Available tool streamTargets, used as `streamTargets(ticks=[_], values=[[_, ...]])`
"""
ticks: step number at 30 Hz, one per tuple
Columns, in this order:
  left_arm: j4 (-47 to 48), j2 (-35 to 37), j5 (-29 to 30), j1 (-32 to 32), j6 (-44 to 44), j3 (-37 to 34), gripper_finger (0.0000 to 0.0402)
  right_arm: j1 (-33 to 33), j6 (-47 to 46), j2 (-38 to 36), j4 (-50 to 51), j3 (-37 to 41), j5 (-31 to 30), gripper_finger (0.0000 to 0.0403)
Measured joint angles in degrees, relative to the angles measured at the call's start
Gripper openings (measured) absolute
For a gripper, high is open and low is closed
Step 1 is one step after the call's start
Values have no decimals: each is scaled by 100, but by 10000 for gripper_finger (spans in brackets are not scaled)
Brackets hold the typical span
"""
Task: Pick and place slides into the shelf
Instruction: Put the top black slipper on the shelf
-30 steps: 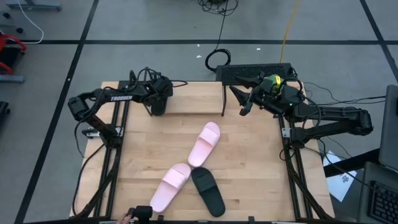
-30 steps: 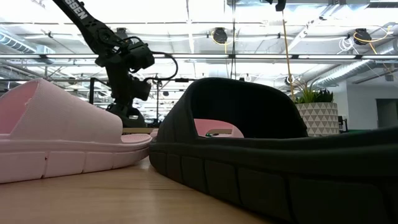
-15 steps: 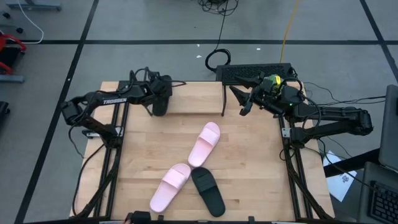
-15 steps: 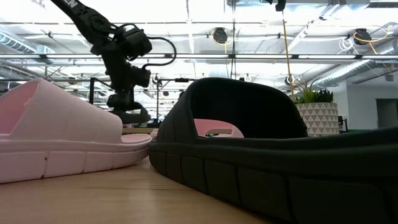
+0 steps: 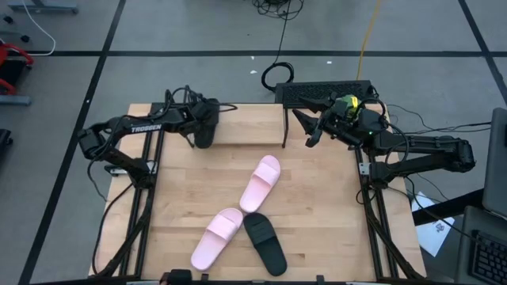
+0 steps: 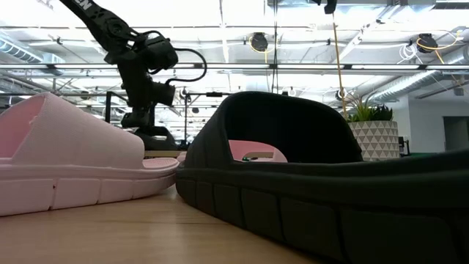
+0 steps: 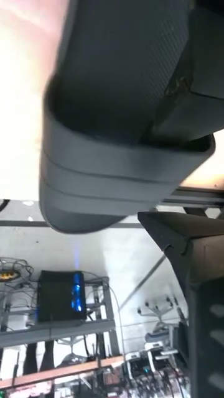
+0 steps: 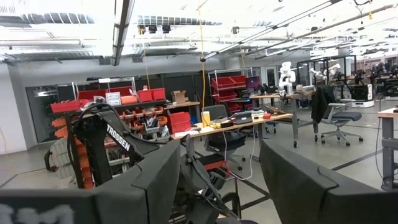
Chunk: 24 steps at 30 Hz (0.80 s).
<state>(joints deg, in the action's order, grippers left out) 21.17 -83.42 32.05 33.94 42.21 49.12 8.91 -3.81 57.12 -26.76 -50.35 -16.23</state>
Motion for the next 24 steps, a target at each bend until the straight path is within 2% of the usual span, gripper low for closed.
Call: streamTargets(ticks=[9, 24], values=[[-1, -18, -314, -116, 79, 0, 175, 0, 11, 0, -2, 0, -4, 212], [-307, -504, -54, 145, 280, 7, 175, 0, -57, 0, -6, 0, -9, 212]])
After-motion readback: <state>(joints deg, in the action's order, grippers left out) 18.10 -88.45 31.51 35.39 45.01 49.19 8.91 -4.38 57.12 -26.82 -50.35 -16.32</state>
